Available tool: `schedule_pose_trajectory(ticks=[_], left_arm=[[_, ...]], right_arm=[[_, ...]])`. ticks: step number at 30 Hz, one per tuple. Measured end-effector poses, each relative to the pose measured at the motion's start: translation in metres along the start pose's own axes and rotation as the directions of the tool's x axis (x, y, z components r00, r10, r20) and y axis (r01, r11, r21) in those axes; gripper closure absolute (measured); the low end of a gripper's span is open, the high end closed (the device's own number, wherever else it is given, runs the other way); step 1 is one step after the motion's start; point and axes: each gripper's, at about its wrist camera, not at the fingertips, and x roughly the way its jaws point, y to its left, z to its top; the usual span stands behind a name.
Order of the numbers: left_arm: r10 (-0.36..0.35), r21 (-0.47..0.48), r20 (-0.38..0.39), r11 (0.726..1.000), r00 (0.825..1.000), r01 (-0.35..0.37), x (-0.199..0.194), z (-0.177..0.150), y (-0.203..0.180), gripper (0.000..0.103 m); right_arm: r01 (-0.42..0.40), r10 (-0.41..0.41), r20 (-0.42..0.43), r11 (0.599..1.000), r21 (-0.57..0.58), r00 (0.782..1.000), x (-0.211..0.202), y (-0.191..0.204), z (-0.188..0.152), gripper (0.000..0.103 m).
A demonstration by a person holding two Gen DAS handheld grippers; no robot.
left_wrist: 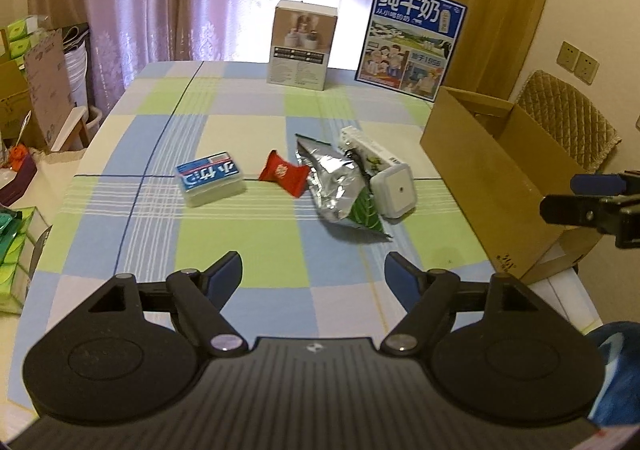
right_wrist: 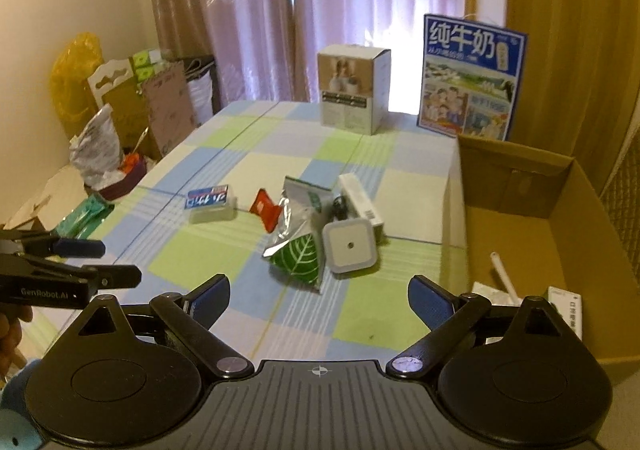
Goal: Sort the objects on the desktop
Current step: 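Withdraw both tools from the cardboard box back over the table, then grasp the white square night light with the right tool while the left tool grasps the blue toothpick box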
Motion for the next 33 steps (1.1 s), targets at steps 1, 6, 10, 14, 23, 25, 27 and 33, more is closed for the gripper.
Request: schedule_pose_trajectory(ticks=[1,6,10,14,23,25,27,33], left_arm=[[0.002,0.000,-0.003,1.000,1.000,-0.002,0.001,-0.001,0.003,0.028],[0.016,0.017,-0.017,1.000,1.000,-0.016,0.006,-0.003,0.016,0.027],[0.028,0.040,-0.028,0.999,0.999,-0.027,0.011,-0.003,0.027,0.026],[0.031,0.059,-0.036,0.998,0.999,-0.028,0.018,-0.001,0.036,0.024],[0.048,0.118,-0.064,0.992,0.997,-0.040,0.049,0.008,0.051,0.024],[0.051,0.139,-0.067,0.989,0.996,-0.041,0.058,0.011,0.054,0.024],[0.050,0.155,-0.072,0.987,0.996,-0.039,0.066,0.013,0.056,0.024],[0.050,0.195,-0.085,0.980,0.995,-0.032,0.091,0.022,0.064,0.023]], right_arm=[[-0.001,0.001,-0.006,1.000,-0.004,1.000,0.003,0.001,-0.001,0.009],[-0.003,0.003,-0.036,1.000,-0.017,0.999,0.022,0.006,-0.003,0.009],[-0.002,0.000,-0.051,1.000,-0.026,0.999,0.039,0.007,-0.004,0.009],[0.014,-0.017,-0.061,0.999,-0.038,0.998,0.060,0.008,-0.004,0.009],[0.050,-0.054,-0.073,0.997,-0.052,0.996,0.114,-0.005,0.006,0.010],[0.048,-0.052,-0.077,0.998,-0.052,0.996,0.125,-0.008,0.008,0.010],[0.053,-0.057,-0.080,0.997,-0.052,0.995,0.136,-0.012,0.009,0.010],[0.071,-0.073,-0.090,0.997,-0.023,0.993,0.168,-0.028,0.011,0.011]])
